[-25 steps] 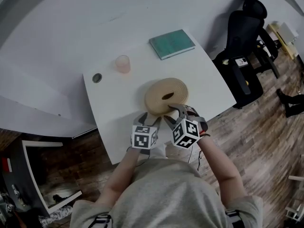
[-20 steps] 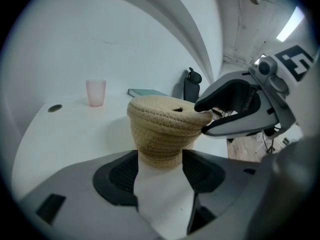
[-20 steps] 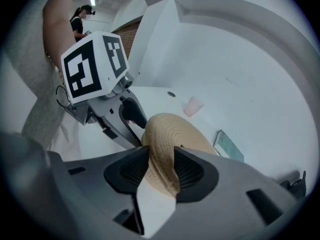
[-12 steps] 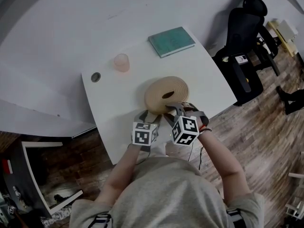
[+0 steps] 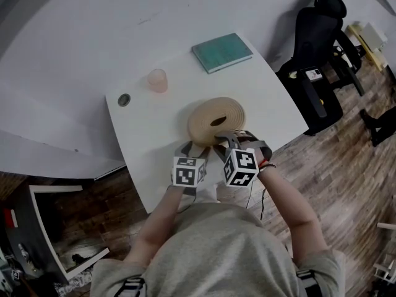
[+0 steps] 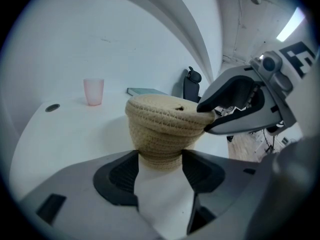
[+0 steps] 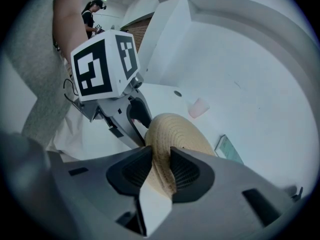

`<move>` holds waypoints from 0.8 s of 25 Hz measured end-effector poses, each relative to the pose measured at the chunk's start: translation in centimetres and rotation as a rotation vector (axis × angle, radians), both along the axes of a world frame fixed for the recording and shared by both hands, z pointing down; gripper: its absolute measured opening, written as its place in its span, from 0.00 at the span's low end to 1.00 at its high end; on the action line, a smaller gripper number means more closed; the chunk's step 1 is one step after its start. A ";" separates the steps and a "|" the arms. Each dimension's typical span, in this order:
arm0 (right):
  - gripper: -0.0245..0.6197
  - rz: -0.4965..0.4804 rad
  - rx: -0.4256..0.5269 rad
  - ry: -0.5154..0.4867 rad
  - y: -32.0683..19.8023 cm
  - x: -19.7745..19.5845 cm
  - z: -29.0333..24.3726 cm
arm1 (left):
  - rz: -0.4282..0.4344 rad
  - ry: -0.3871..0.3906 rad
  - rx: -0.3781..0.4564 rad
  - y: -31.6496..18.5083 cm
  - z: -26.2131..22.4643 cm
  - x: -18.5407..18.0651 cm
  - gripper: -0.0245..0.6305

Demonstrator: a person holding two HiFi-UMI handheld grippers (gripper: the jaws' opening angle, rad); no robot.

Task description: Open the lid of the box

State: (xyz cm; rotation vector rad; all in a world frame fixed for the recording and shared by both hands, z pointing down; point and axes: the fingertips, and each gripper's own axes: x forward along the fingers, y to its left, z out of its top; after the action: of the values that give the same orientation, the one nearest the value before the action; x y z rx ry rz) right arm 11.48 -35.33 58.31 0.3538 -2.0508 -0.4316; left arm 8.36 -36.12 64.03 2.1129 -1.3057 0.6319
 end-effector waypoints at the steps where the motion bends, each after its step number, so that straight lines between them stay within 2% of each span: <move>1: 0.22 -0.001 0.001 0.001 0.0 0.0 0.0 | -0.001 -0.002 -0.001 0.0 0.0 0.0 0.42; 20: 0.19 0.073 0.028 -0.136 -0.8 0.7 -3.8 | -0.044 -0.017 -0.006 0.1 0.0 -0.2 0.42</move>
State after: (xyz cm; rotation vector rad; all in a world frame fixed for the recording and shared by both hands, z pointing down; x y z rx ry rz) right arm 12.19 -36.14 54.54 0.4852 -2.1578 -0.4017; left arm 8.20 -35.99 63.99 2.0724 -1.3549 0.6357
